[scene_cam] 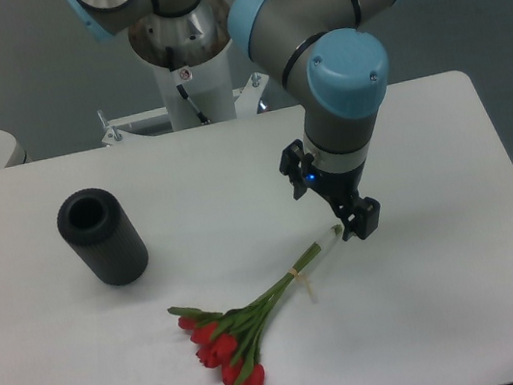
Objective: Pick up the flowers from the table
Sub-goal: 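Move the gripper from the stem ends along the tulip stems toward the tie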
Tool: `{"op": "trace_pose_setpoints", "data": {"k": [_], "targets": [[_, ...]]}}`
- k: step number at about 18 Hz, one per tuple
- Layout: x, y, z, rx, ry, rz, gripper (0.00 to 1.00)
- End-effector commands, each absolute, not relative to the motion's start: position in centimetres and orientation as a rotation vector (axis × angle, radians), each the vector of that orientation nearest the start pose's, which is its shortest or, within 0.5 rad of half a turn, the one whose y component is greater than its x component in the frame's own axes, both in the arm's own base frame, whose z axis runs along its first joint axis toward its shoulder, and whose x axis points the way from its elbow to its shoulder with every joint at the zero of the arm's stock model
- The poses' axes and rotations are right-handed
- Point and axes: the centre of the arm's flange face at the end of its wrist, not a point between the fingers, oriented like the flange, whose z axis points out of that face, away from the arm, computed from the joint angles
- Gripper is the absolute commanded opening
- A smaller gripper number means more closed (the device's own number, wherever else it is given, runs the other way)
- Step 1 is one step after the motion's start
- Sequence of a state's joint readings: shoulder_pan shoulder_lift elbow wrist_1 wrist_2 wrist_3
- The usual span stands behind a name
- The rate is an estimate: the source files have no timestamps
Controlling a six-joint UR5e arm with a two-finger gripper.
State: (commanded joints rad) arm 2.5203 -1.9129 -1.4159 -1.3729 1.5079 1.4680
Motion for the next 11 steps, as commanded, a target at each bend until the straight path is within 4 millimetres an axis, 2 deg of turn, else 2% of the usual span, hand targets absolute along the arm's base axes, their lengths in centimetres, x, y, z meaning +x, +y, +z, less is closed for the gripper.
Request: {"op": "trace_pose_setpoints", "data": {"k": [5, 11], "targets": [[-42.8, 48.1, 38.9, -2.975, 0.794, -0.021, 1.0], [-42.0, 49.6, 37.2, -2.978, 0.831, -0.056, 1.0]]}}
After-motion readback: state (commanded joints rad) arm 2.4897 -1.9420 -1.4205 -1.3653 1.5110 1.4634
